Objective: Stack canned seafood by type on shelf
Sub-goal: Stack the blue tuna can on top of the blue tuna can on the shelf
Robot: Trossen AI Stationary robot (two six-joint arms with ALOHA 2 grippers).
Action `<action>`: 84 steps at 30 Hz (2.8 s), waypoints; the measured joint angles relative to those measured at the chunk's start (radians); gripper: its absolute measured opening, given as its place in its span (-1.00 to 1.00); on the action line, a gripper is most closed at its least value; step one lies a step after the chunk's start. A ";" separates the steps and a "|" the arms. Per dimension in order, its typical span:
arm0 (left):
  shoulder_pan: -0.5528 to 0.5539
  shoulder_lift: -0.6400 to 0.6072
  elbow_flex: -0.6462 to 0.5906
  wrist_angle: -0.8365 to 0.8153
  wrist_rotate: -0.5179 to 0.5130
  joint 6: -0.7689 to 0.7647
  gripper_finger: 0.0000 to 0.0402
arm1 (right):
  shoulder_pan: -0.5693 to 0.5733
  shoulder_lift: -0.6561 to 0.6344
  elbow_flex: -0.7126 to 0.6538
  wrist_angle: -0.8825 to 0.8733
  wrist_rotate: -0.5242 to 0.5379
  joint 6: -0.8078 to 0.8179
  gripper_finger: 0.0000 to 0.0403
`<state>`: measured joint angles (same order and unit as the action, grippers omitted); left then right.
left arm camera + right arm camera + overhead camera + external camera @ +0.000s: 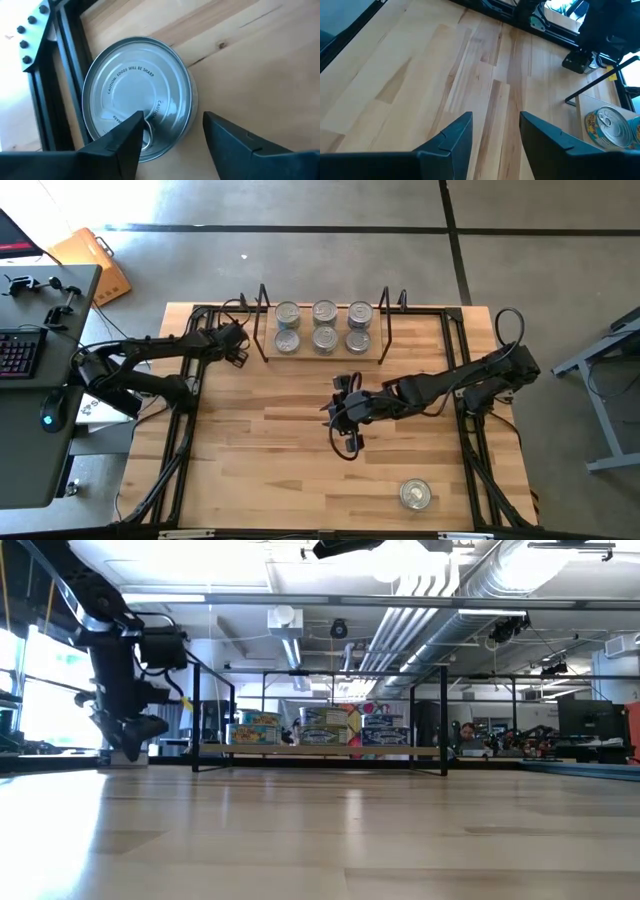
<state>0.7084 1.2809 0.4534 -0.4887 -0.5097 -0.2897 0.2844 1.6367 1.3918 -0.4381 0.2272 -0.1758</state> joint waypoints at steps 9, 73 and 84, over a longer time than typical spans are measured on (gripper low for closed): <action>-0.097 -0.002 0.002 -0.108 -0.004 -0.206 -0.20 | 0.000 0.000 0.000 0.000 0.000 0.002 -0.23; -1.052 0.213 0.134 0.490 0.210 0.740 -0.23 | 0.265 -0.016 -0.423 0.473 0.062 0.284 -0.23; -1.021 0.384 0.121 0.677 0.130 0.804 -0.65 | 0.431 -0.124 -0.424 0.404 0.343 0.290 -0.23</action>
<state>-0.3122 1.6649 0.5747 0.1885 -0.3793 0.5139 0.7149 1.5124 0.9676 -0.0341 0.5705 0.1144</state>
